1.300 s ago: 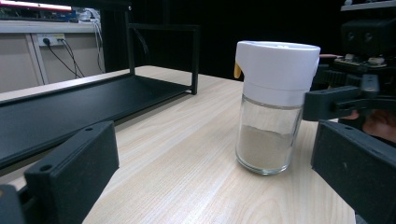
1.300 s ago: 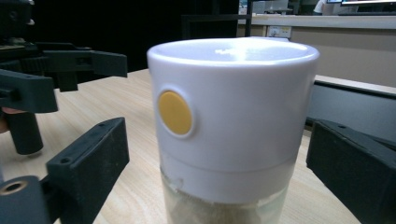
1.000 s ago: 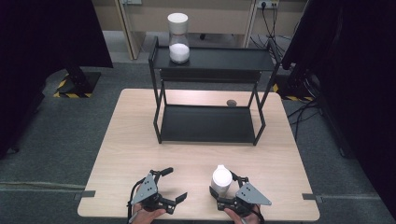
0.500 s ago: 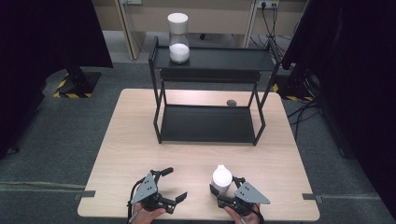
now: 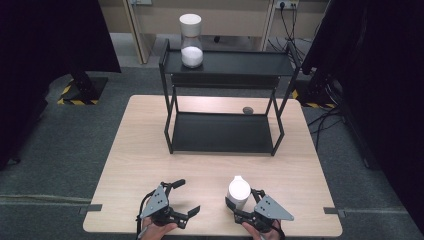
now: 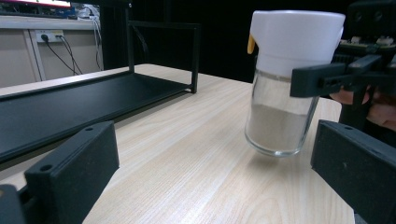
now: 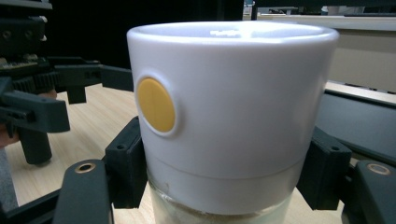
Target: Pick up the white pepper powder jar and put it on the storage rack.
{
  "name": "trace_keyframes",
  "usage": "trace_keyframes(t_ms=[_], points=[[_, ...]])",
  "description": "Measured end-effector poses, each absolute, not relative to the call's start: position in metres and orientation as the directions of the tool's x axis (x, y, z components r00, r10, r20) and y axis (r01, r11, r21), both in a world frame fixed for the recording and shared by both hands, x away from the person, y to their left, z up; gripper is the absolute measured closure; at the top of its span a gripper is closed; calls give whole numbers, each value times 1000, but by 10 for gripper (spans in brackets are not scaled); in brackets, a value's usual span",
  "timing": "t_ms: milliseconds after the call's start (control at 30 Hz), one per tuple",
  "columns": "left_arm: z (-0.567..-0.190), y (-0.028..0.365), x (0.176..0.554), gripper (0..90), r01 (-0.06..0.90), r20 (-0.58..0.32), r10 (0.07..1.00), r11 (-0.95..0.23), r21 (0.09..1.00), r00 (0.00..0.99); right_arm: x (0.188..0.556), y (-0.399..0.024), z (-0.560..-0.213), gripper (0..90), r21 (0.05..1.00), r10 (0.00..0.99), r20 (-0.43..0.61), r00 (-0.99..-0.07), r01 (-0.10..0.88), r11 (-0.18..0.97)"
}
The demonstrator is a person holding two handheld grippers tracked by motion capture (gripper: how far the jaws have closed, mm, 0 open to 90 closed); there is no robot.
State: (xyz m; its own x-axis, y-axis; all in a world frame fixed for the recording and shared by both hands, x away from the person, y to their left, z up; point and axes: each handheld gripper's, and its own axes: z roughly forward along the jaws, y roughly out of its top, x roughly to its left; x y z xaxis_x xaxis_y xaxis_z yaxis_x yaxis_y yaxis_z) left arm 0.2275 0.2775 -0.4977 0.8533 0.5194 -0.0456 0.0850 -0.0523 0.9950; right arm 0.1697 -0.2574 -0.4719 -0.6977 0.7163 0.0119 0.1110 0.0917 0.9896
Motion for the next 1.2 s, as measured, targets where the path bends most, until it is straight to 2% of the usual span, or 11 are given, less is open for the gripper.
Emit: trace_keyframes(t_ms=[1200], points=[[-498, 277, 227, 2, 81, -41, 521, -55, 995, 853, 203, -250, -404, 308, 993, 706, -18, -708, 69, 95]])
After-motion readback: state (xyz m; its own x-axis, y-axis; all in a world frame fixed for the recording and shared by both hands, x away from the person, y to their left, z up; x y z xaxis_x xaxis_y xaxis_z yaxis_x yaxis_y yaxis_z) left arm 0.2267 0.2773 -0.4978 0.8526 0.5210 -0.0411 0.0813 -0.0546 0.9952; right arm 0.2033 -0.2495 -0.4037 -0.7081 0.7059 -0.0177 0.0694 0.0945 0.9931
